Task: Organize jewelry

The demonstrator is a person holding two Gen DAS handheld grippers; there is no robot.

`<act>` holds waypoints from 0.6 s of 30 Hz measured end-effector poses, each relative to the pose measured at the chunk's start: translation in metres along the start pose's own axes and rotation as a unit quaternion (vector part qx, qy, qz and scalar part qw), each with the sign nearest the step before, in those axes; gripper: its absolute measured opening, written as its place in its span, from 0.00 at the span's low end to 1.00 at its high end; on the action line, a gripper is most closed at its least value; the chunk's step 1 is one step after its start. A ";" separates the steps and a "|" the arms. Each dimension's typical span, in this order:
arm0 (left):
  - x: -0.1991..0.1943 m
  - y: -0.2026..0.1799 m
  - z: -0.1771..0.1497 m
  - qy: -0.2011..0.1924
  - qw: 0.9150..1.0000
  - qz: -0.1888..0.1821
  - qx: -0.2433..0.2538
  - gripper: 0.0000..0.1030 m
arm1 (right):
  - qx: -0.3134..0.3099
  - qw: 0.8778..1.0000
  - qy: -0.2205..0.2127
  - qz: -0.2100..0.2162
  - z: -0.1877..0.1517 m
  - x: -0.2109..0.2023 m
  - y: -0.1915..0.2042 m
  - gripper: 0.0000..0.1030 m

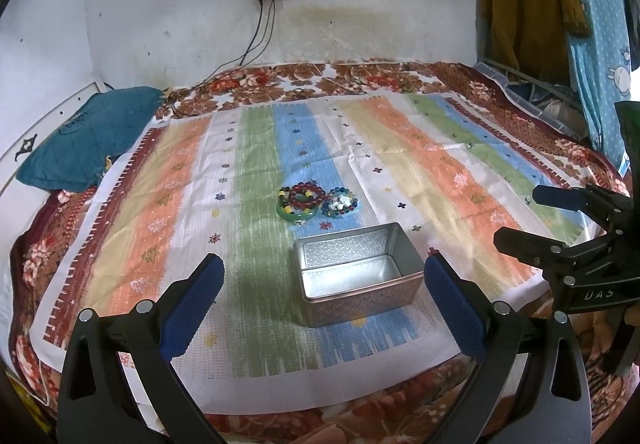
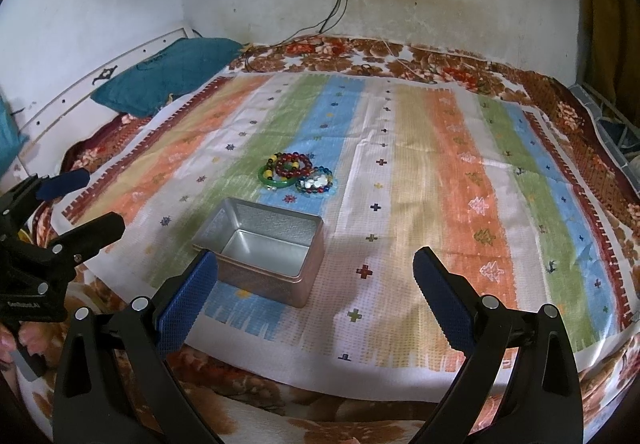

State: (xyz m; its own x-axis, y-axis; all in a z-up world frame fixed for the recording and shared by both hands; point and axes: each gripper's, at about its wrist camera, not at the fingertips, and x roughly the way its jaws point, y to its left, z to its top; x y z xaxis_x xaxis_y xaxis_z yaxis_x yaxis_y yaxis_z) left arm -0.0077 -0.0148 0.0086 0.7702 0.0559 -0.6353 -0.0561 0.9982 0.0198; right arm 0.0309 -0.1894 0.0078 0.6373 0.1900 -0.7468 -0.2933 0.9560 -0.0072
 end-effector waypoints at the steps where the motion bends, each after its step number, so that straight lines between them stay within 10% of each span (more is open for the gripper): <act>1: 0.000 0.000 0.000 0.001 1.000 -0.001 0.000 0.95 | 0.001 1.000 -0.002 0.000 0.000 -0.001 -0.001 0.96; 18: -0.004 0.008 -0.002 -0.013 0.999 -0.001 -0.029 0.95 | 0.007 1.000 -0.012 -0.011 -0.001 -0.003 0.000 0.96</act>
State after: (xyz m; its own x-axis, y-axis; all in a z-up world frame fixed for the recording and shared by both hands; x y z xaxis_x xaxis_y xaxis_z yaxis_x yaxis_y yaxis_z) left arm -0.0129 -0.0067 0.0097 0.7866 0.0553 -0.6150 -0.0911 0.9955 -0.0269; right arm 0.0284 -0.1901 0.0096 0.6609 0.1732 -0.7302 -0.2691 0.9630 -0.0151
